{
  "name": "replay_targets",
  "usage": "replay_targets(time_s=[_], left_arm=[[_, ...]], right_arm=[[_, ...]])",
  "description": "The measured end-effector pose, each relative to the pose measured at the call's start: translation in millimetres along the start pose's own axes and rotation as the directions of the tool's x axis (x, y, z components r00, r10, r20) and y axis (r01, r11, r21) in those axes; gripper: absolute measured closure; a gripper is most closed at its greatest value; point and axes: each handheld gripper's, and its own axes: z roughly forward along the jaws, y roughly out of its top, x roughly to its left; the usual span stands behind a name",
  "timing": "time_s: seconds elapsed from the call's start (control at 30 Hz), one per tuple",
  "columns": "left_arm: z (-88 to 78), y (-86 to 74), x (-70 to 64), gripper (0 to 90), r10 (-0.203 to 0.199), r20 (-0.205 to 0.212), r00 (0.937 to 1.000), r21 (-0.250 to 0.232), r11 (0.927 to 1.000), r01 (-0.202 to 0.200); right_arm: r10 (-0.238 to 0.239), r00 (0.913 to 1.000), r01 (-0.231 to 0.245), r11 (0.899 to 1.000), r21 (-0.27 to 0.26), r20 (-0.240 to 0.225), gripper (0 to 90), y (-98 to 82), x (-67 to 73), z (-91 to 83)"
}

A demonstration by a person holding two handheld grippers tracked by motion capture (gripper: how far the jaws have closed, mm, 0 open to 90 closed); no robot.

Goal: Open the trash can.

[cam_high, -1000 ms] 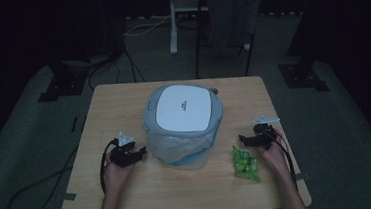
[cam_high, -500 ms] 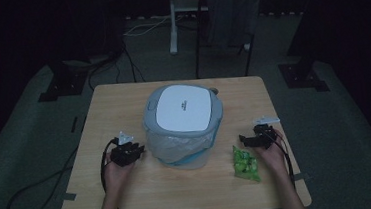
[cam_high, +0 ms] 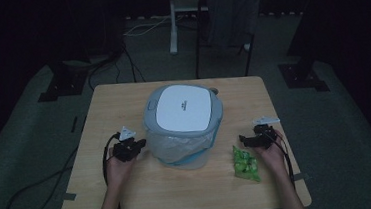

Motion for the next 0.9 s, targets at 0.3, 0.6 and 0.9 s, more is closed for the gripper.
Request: replay_targets(time_s=[0.3, 0.6, 0.9], left_arm=[[8.3, 9.7, -7.9, 90.0, 0.013, 0.040, 0.9991, -0.021, 0.9997, -0.012], [13.1, 8.3, -14.8, 90.0, 0.024, 0.060, 0.9979, -0.002, 0.9997, -0.024], [16.6, 5.0, -17.0, 90.0, 0.030, 0.061, 0.9977, -0.015, 0.9995, -0.029]], right_arm=[[0.002, 1.0000, -0.002, 1.000, 0.000, 0.001, 11.4, -0.1, 0.3, -0.2], [0.003, 1.0000, -0.003, 1.000, 0.000, 0.001, 11.4, -0.1, 0.3, -0.2], [0.002, 1.0000, -0.002, 1.000, 0.000, 0.002, 11.5, -0.4, 0.4, -0.4]])
